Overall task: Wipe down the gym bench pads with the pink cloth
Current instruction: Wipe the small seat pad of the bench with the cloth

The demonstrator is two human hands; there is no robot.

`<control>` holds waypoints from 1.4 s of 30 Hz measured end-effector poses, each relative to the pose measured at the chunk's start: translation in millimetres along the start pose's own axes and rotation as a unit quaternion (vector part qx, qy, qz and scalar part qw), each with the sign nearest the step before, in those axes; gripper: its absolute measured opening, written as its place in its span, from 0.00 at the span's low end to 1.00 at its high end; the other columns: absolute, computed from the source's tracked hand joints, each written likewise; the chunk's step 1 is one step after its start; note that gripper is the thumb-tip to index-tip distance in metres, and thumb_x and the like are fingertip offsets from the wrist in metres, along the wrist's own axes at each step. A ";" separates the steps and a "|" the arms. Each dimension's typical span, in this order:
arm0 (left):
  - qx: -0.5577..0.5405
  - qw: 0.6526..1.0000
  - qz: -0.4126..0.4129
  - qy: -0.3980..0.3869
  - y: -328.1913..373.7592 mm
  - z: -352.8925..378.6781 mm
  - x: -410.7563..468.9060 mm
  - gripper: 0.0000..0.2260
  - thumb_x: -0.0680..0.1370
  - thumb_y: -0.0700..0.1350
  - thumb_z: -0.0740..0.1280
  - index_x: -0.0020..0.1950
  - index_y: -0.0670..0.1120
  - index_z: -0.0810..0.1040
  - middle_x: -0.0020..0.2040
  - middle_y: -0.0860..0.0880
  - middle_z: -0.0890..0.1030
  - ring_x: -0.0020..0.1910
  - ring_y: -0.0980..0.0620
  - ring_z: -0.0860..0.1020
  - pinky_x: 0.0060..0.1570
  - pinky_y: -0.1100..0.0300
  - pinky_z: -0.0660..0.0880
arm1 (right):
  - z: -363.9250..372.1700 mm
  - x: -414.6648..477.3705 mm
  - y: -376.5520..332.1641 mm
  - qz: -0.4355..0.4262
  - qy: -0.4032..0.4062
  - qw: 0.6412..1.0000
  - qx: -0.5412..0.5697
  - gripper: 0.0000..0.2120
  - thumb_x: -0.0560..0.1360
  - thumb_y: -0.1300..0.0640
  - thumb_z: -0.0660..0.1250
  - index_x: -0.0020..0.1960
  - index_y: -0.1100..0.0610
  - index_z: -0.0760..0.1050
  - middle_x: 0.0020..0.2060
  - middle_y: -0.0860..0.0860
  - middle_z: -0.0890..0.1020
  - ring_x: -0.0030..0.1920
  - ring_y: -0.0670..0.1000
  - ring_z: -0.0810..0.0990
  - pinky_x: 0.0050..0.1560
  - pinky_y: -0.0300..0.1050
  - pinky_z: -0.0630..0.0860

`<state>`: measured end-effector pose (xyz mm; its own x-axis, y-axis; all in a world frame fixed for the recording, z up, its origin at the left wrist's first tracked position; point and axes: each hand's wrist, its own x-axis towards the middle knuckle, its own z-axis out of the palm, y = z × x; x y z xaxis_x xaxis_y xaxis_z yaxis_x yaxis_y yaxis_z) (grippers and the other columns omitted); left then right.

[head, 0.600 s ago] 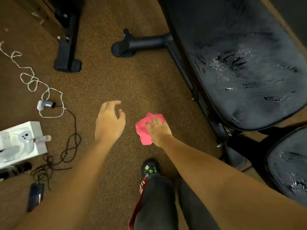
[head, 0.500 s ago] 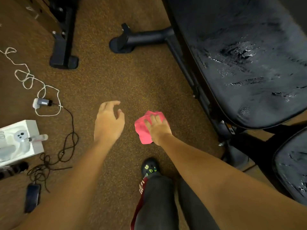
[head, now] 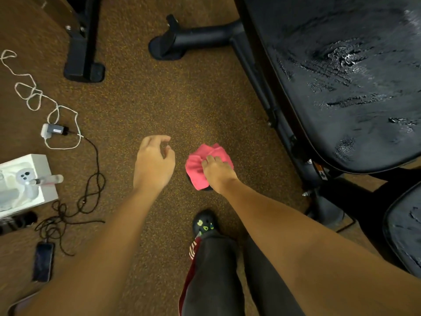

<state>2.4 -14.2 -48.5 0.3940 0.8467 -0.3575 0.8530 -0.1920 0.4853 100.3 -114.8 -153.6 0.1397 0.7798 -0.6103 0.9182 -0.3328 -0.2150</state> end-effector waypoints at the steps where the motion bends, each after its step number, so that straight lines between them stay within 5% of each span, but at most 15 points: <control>1: -0.001 1.000 0.000 -0.003 1.7 -0.7 -0.1 0.13 0.79 0.41 0.60 0.62 0.44 0.75 0.63 0.44 0.72 0.57 0.48 0.73 0.52 0.63 0.65 | -1.4 -0.2 2.2 0.005 0.008 1.000 0.013 0.26 0.77 0.60 0.63 0.72 0.61 0.59 0.69 0.58 0.64 0.69 0.57 0.65 0.64 0.52 0.69; 6: -0.001 1.000 -0.015 -0.020 12.2 -4.3 -7.0 0.13 0.79 0.42 0.59 0.63 0.46 0.74 0.64 0.46 0.71 0.55 0.49 0.73 0.52 0.62 0.65 | -20.2 -12.9 16.6 0.028 0.002 0.983 0.179 0.22 0.77 0.56 0.63 0.68 0.61 0.62 0.66 0.60 0.67 0.68 0.61 0.65 0.63 0.55 0.70; 11: -0.027 0.997 -0.047 -0.051 27.2 -9.6 -16.4 0.13 0.79 0.43 0.60 0.63 0.46 0.74 0.63 0.45 0.71 0.60 0.48 0.72 0.56 0.61 0.65 | -52.2 -35.8 24.5 0.064 0.007 0.896 0.440 0.08 0.78 0.60 0.60 0.51 0.57 0.60 0.47 0.58 0.77 0.46 0.57 0.77 0.43 0.47 0.69; 16: -0.063 0.986 -0.088 -0.128 53.0 -19.5 -28.4 0.18 0.79 0.48 0.60 0.69 0.49 0.68 0.68 0.46 0.70 0.66 0.47 0.69 0.62 0.52 0.66 | -90.0 -63.0 22.5 0.086 0.038 0.804 0.587 0.06 0.78 0.59 0.57 0.54 0.56 0.63 0.49 0.54 0.74 0.49 0.53 0.74 0.46 0.45 0.68; 22: -0.205 0.953 -0.139 -0.176 108.8 -38.0 -44.1 0.20 0.78 0.57 0.60 0.66 0.48 0.68 0.61 0.47 0.76 0.56 0.48 0.75 0.51 0.54 0.73 | -137.2 -100.3 23.6 0.087 0.074 0.711 0.694 0.10 0.79 0.52 0.58 0.55 0.56 0.73 0.54 0.56 0.79 0.55 0.55 0.78 0.57 0.50 0.74; 26: -0.292 0.926 -0.167 -0.171 139.1 -50.8 -46.8 0.17 0.76 0.57 0.64 0.57 0.48 0.74 0.55 0.47 0.79 0.52 0.48 0.78 0.48 0.54 0.75 | -163.8 -131.5 34.5 0.076 0.120 0.681 0.719 0.12 0.78 0.49 0.62 0.50 0.57 0.76 0.48 0.54 0.81 0.50 0.52 0.81 0.53 0.46 0.77; 29: -0.324 0.910 -0.173 -0.194 158.8 -54.2 -49.5 0.19 0.75 0.54 0.67 0.61 0.44 0.72 0.54 0.46 0.79 0.51 0.48 0.78 0.41 0.58 0.75 | -169.7 -147.6 45.4 0.082 0.144 0.630 0.759 0.13 0.75 0.45 0.65 0.46 0.56 0.74 0.45 0.53 0.81 0.49 0.52 0.81 0.56 0.49 0.78; 33: -0.320 0.915 -0.137 -0.205 181.7 -53.1 -55.0 0.09 0.77 0.48 0.66 0.54 0.45 0.73 0.54 0.43 0.80 0.51 0.46 0.79 0.47 0.53 0.76 | -169.6 -168.1 56.0 0.102 0.145 0.538 0.824 0.32 0.68 0.40 0.71 0.57 0.66 0.70 0.52 0.59 0.79 0.57 0.58 0.80 0.62 0.51 0.75; 38: -0.366 0.892 -0.129 -0.233 201.8 -47.1 -69.1 0.02 0.78 0.42 0.64 0.46 0.47 0.72 0.47 0.44 0.79 0.43 0.48 0.79 0.49 0.50 0.76 | -161.5 -200.8 60.4 0.083 0.082 0.560 0.820 0.32 0.71 0.38 0.66 0.62 0.63 0.75 0.58 0.60 0.80 0.61 0.58 0.78 0.68 0.53 0.69; 42: -0.387 0.875 -0.118 -0.267 217.5 -31.8 -84.6 0.02 0.78 0.39 0.61 0.47 0.45 0.70 0.44 0.44 0.77 0.41 0.49 0.78 0.43 0.53 0.75 | -151.2 -223.7 68.2 0.112 0.154 0.532 0.825 0.34 0.67 0.37 0.70 0.59 0.63 0.77 0.54 0.63 0.81 0.59 0.62 0.79 0.67 0.58 0.70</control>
<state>143.7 -111.8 112.6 0.5180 0.4262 -0.7417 0.5260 0.5250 0.6690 187.8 -231.7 83.6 0.4640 0.5874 -0.6631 -0.6741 -0.2515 -0.6945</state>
